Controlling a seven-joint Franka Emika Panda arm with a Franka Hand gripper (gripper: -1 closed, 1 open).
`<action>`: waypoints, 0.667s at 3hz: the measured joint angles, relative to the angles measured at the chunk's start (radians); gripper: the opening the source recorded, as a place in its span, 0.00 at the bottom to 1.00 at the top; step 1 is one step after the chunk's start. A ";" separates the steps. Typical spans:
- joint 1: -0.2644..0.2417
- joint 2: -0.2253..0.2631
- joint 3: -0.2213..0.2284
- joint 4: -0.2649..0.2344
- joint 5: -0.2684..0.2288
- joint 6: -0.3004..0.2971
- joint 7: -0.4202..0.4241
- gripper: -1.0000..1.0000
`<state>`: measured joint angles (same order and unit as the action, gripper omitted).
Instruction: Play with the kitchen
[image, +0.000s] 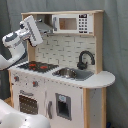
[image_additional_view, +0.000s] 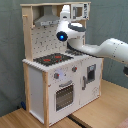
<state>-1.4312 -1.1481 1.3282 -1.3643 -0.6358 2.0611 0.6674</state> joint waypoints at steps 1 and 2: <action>0.000 0.000 0.000 0.001 0.003 -0.003 0.002 0.00; -0.005 0.003 0.000 0.001 0.024 -0.043 0.023 0.00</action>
<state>-1.4360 -1.1451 1.3282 -1.3635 -0.6117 2.0185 0.6904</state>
